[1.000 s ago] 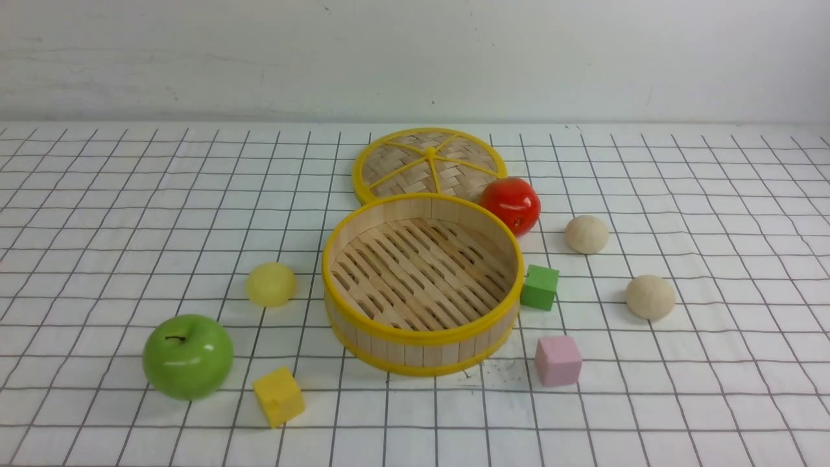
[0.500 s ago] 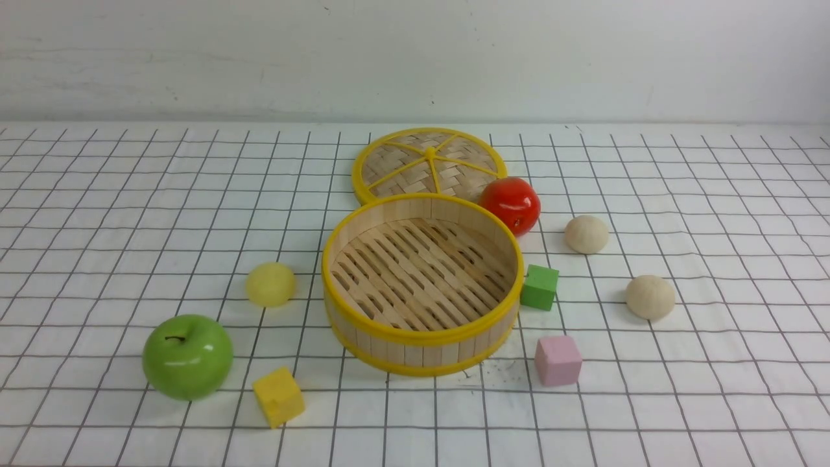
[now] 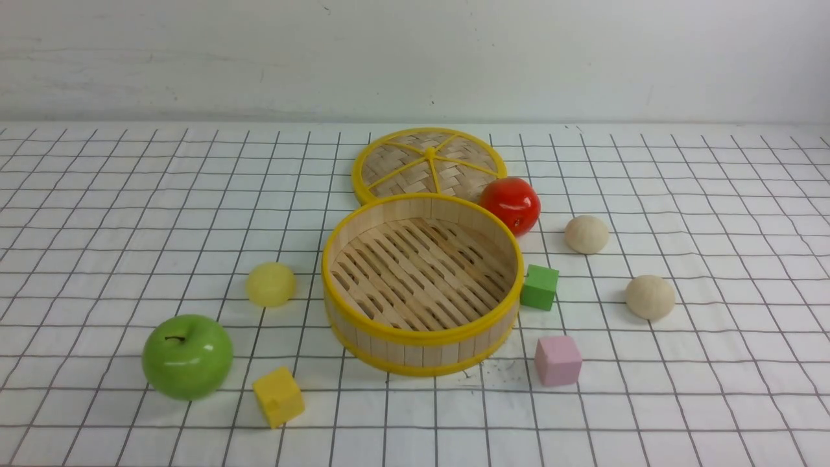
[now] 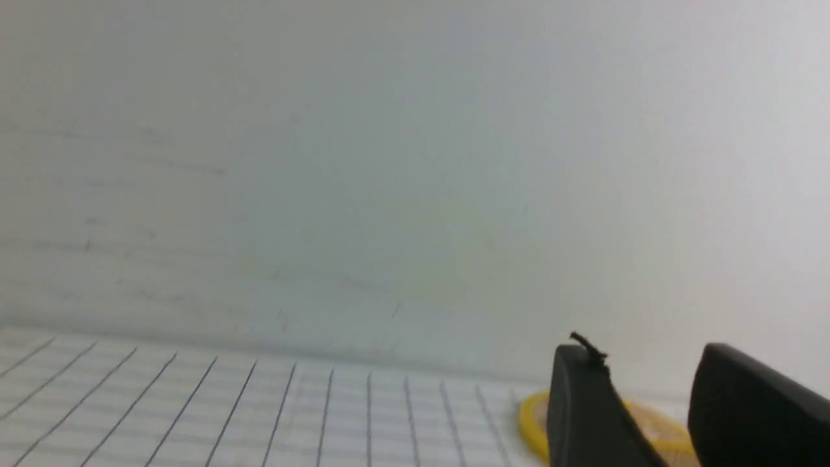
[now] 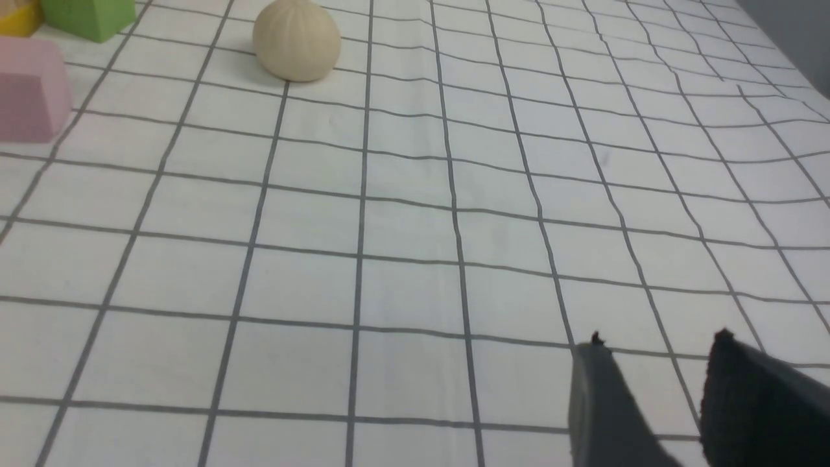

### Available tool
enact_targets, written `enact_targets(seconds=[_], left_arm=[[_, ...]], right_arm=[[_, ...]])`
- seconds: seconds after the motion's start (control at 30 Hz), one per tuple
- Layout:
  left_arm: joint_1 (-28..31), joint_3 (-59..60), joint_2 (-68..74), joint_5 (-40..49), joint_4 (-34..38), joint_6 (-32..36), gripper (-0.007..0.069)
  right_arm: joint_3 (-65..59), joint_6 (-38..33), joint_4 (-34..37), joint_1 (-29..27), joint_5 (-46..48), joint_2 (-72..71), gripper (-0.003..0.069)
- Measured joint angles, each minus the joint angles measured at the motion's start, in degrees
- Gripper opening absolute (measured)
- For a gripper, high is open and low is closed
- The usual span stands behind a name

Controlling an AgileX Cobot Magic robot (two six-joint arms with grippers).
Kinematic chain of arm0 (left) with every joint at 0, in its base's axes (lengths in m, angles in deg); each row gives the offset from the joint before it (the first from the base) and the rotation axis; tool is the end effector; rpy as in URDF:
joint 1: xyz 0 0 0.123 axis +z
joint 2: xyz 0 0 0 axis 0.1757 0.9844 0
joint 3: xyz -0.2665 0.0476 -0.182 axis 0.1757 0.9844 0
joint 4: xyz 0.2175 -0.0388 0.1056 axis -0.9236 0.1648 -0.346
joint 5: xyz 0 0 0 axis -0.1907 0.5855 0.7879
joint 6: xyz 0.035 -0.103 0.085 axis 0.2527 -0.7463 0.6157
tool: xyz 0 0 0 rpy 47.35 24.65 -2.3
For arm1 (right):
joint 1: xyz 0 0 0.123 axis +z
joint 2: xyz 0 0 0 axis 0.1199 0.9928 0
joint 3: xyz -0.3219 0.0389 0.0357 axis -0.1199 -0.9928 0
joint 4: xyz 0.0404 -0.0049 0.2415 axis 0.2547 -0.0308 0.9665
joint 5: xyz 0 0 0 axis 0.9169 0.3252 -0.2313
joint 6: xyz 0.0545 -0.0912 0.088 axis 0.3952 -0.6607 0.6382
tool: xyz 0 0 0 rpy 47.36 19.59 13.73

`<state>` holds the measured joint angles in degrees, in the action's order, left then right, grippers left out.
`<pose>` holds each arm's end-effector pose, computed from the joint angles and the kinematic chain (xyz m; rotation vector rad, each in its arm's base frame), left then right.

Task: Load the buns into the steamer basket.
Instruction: Use the left arm to grab a steamed stuffed bun

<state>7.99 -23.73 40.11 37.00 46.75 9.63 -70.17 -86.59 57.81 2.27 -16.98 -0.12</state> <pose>0.0451 -0.0094 0.2485 -0.0536 1.1923 -0.2511 0.0451 -0.0105 0.1544 -0.0717 1.9290 -0.2280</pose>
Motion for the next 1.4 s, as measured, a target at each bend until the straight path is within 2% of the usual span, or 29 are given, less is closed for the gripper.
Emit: enact_targets(seconds=[0.1, 0.3, 0.43, 0.6, 0.67, 0.77, 1.03, 1.17, 1.3, 1.4], left_arm=[[0.0, 0.0, 0.0, -6.7, 0.3, -2.7, 0.0238], [0.0, -4.0, 0.0, -5.8, 0.3, -7.0, 0.0238], [0.0, -12.6, 0.4, 1.5, 0.5, -8.7, 0.0238], [0.0, -22.3, 5.8, 12.4, 0.9, -15.1, 0.0238], [0.0, -26.8, 11.2, 23.0, 1.2, -20.6, 0.0238], [0.0, -29.3, 18.1, 34.1, 1.3, -24.6, 0.0238], [0.0, -29.3, 30.6, 51.9, 0.9, -23.4, 0.0238], [0.0, -29.3, 34.9, 54.6, 1.8, -23.3, 0.0238], [0.0, -29.3, 40.8, 53.2, 8.1, -23.3, 0.0238], [0.0, -29.3, 45.8, 51.5, 17.0, -22.0, 0.0238]], right_arm=[[0.0, 0.0, 0.0, 0.0, 0.0, 0.0, 0.0239], [0.0, 0.0, 0.0, 0.0, 0.0, 0.0, 0.0239], [0.0, 0.0, 0.0, 0.0, 0.0, 0.0, 0.0239], [0.0, 0.0, 0.0, 0.0, 0.0, 0.0, 0.0239], [0.0, 0.0, 0.0, 0.0, 0.0, 0.0, 0.0239], [0.0, 0.0, 0.0, 0.0, 0.0, 0.0, 0.0239], [0.0, 0.0, 0.0, 0.0, 0.0, 0.0, 0.0239], [0.0, 0.0, 0.0, 0.0, 0.0, 0.0, 0.0239], [0.0, 0.0, 0.0, 0.0, 0.0, 0.0, 0.0239], [0.0, 0.0, 0.0, 0.0, 0.0, 0.0, 0.0239]])
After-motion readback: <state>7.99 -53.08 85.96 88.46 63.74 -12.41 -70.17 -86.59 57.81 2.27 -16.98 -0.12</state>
